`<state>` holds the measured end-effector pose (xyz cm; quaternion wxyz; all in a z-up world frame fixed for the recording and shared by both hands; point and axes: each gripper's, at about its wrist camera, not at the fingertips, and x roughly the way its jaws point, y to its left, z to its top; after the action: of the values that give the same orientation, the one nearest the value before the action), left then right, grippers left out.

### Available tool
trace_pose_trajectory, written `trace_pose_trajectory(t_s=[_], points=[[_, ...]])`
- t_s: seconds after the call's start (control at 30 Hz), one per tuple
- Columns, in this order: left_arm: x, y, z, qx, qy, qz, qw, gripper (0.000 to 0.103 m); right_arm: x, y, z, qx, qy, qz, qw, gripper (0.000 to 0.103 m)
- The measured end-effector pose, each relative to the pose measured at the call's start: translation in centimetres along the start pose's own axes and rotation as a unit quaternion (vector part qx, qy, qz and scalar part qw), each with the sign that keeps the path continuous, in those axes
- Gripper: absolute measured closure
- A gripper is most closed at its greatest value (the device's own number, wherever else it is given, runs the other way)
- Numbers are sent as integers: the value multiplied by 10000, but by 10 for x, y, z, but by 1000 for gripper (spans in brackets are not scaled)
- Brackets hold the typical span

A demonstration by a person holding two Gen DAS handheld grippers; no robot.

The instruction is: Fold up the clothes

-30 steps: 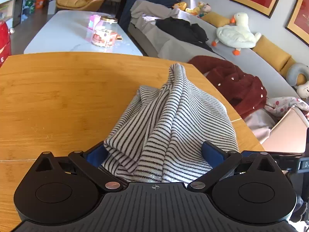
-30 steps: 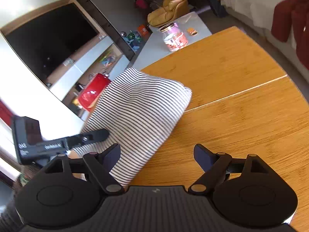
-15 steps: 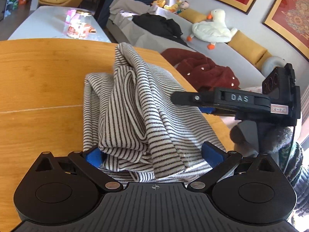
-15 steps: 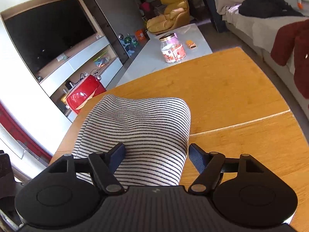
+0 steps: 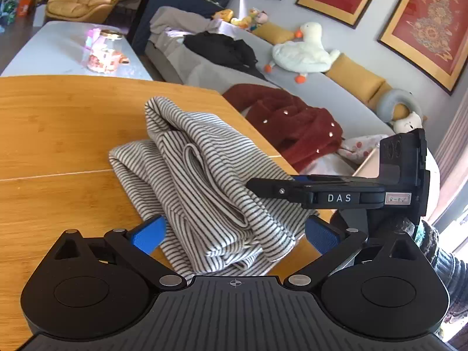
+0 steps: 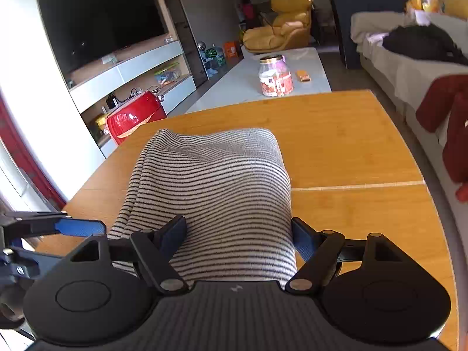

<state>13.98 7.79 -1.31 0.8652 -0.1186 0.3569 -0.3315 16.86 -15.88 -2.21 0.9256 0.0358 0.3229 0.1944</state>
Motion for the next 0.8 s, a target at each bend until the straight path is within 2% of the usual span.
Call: trace_pose_trajectory(t_s=[0.07, 0.17, 0.27, 0.37, 0.47, 0.6, 0.67, 0.73, 0.8], points=[[-3, 5, 1, -96, -41, 154, 9998, 0, 5, 9, 3, -648, -167, -167, 9976, 25], [-3, 10, 1, -150, -50, 746, 9971, 0, 8, 17, 12, -926, -213, -386, 9947, 25], [-2, 13, 1, -128, -59, 1272, 9918, 0, -4, 38, 11, -1376, -502, -666, 9870, 28], [-2, 18, 1, -243, -44, 1311, 9911, 0, -24, 55, 3, -1428, -638, -334, 9871, 29], [-2, 19, 1, -246, -46, 1354, 9905, 0, -32, 60, -9, -1279, -505, -197, 9903, 33], [-4, 21, 1, -250, -42, 1378, 9901, 0, -35, 54, -25, -1580, -441, -501, 9852, 34], [-6, 23, 2, -292, -62, 1408, 9896, 0, -35, 49, -25, -1749, -420, -651, 9815, 31], [-9, 27, 2, -364, -107, 1460, 9886, 0, -37, 46, -19, -1661, -395, -688, 9829, 31], [-14, 31, 1, -477, -164, 1492, 9875, 0, -44, 57, -19, -1811, -596, -784, 9785, 31]])
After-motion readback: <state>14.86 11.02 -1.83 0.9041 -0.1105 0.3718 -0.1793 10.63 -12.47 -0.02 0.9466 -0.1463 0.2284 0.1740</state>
